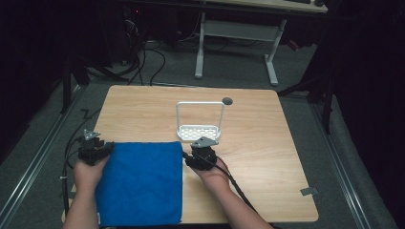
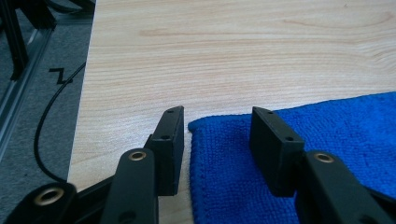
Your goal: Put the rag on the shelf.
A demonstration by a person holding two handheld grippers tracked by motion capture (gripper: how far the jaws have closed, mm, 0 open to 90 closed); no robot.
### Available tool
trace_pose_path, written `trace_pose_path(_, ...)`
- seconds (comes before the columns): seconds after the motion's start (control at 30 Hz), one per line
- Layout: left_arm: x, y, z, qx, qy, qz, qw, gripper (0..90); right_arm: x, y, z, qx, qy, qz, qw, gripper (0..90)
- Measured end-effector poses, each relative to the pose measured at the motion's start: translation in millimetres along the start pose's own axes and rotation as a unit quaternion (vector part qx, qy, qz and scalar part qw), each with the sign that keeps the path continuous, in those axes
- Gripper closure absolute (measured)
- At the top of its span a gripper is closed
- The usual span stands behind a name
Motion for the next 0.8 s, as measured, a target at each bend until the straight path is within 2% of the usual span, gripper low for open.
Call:
trace_pose_path(0.1,0.4,-0.2,-0.7,-0.006,-0.002,-0.001,1.0,55.4,12.0,3.4,0.3,0.002,-0.005,-0.001,1.0,57.9)
trace_pose_path(0.27,0.7,-0.2,0.5,-0.004,-0.001,0.0,1.0,56.1,27.0,4.2,1.2,0.008,-0.01,-0.011,0.9999,58.4)
trace_pose_path(0.37,0.3,-0.4,2.9,0.004,0.0,-0.002,1.0,59.7,38.6,3.8,0.6,0.026,-0.013,-0.021,0.9994,58.1)
trace_pose_path(0.57,-0.7,-0.6,8.2,0.009,-0.013,-0.004,0.9999,68.0,54.6,1.1,-2.1,0.034,-0.019,-0.036,0.9986,58.0)
trace_pose_path(0.67,-1.1,-0.7,10.4,0.008,-0.02,-0.004,0.9997,74.7,57.3,1.2,-2.7,0.037,-0.027,-0.04,0.9982,63.7)
trace_pose_path(0.7,-1.3,-0.9,11.0,0.009,-0.022,-0.005,0.9997,77.6,57.4,1.6,-2.1,0.029,-0.033,-0.041,0.9982,68.8)
trace_pose_path(0.73,-1.4,-1.0,11.6,0.01,-0.025,-0.005,0.9996,79.4,57.2,1.7,-2.2,0.028,-0.033,-0.043,0.9982,70.7)
trace_pose_path(0.8,-1.3,-1.1,12.9,0.01,-0.03,-0.005,0.9995,84.4,56.4,1.6,-2.3,0.028,-0.032,-0.046,0.998,80.3)
Point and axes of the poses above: each handheld gripper's, and its own axes: x roughly forward along the jaws, y roughly out of its top, z roughly to its right, the point moved 6 cm from there along x, roughly forward along the jaws, and after that the axes turned 8 degrees about z, right-handed, at the moved point
